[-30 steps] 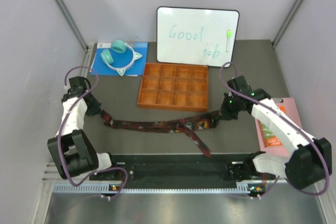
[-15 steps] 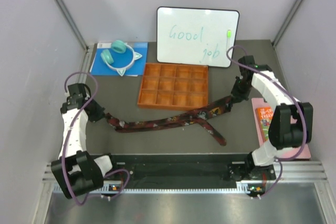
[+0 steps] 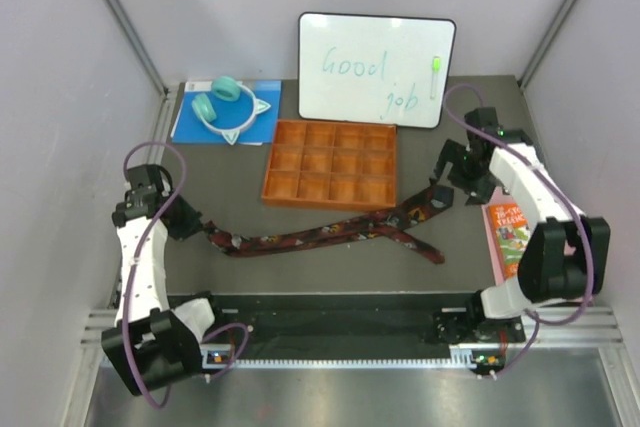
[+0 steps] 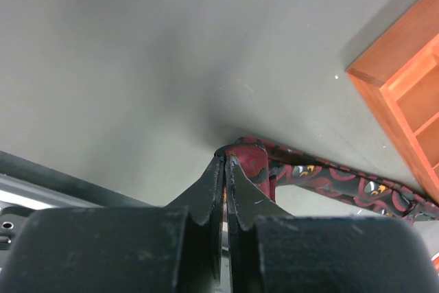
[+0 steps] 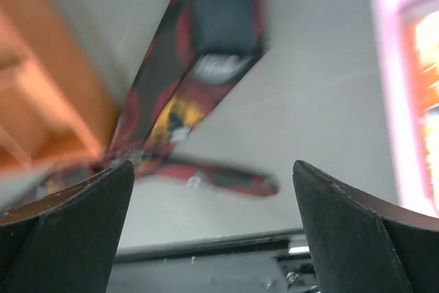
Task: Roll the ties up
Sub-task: Flatten out the tie at the center of the board.
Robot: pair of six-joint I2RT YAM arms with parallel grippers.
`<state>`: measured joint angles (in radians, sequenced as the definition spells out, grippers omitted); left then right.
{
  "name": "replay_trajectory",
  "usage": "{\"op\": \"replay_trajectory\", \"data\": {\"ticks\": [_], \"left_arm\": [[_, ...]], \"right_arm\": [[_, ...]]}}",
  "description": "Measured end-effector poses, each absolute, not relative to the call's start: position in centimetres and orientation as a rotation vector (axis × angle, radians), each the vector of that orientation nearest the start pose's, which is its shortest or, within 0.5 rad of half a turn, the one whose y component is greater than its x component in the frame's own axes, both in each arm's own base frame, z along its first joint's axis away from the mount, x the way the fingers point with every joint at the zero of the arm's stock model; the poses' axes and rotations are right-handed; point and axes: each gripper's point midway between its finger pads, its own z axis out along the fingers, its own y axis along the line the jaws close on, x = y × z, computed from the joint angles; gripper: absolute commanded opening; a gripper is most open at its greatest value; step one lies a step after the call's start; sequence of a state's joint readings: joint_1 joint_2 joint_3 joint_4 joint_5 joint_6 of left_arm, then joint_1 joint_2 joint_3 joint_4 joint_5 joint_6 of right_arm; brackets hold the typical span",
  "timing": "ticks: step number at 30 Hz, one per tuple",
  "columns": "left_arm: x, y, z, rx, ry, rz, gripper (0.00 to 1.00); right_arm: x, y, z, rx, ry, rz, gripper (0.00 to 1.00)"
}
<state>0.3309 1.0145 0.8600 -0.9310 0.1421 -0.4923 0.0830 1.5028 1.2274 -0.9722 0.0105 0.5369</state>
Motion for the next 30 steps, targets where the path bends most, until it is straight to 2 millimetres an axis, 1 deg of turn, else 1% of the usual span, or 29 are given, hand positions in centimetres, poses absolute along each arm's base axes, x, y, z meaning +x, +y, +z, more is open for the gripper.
{"op": "replay_trajectory", "data": {"ticks": [2,3,6,8,10,11,13,16,17,18,19,21,25,27,28,30], "left_arm": [[21.6,2.7,12.3,-1.026,2.471,-0.244,0.05],[21.6,2.6,12.2,-1.025,2.474,-0.248,0.05],[21.6,2.3,12.2,-1.021,2.479,-0.258,0.05],[21.4,2.1,12.3,-1.014,2.488,-0.262,0.06],[21.1,2.0,12.5,-1.011,2.491,-0.251,0.06],[20.9,2.1,12.8,-1.008,2.487,-0.238,0.06],[20.6,2.6,13.5,-1.004,2.469,-0.196,0.08],[20.8,3.5,14.2,-0.997,2.448,-0.135,0.28],[20.8,3.8,14.1,-1.001,2.449,-0.111,0.39],[20.8,4.1,14.0,-1.009,2.452,-0.091,0.61],[20.8,4.4,13.9,-1.022,2.456,-0.069,0.76],[20.7,4.8,13.7,-1.045,2.454,-0.036,0.99],[20.6,5.7,14.1,-1.086,2.402,0.024,0.99],[20.5,6.4,14.6,-1.098,2.36,0.068,0.95],[20.4,6.6,14.7,-1.111,2.344,0.084,0.91],[20.4,7.0,15.0,-1.144,2.304,0.106,0.87]], "right_arm": [[28.0,6.7,11.5,0.589,2.768,0.228,0.89],[27.5,8.2,11.2,0.561,2.775,0.289,0.8],[26.4,12.0,9.4,0.492,2.806,0.443,0.75],[25.0,13.8,8.1,0.465,2.837,0.494,0.74],[23.8,15.2,7.5,0.424,2.848,0.505,0.74],[23.2,16.0,7.7,0.387,2.845,0.512,0.75],[22.5,18.6,8.7,0.278,2.815,0.554,0.76],[20.9,23.3,9.9,0.092,2.8,0.638,0.77],[20.6,24.9,10.1,0.037,2.797,0.655,0.77],[20.2,26.5,10.2,-0.014,2.799,0.672,0.77],[20.0,27.7,10.1,-0.052,2.805,0.68,0.77],[19.4,30.8,9.9,-0.145,2.813,0.694,0.77],[18.4,36.0,9.9,-0.3,2.815,0.734,0.76],[18.1,38.3,10.2,-0.354,2.804,0.776,0.7],[17.9,39.3,10.4,-0.38,2.799,0.805,0.62],[17.5,41.0,10.6,-0.433,2.791,0.854,0.59]]}}
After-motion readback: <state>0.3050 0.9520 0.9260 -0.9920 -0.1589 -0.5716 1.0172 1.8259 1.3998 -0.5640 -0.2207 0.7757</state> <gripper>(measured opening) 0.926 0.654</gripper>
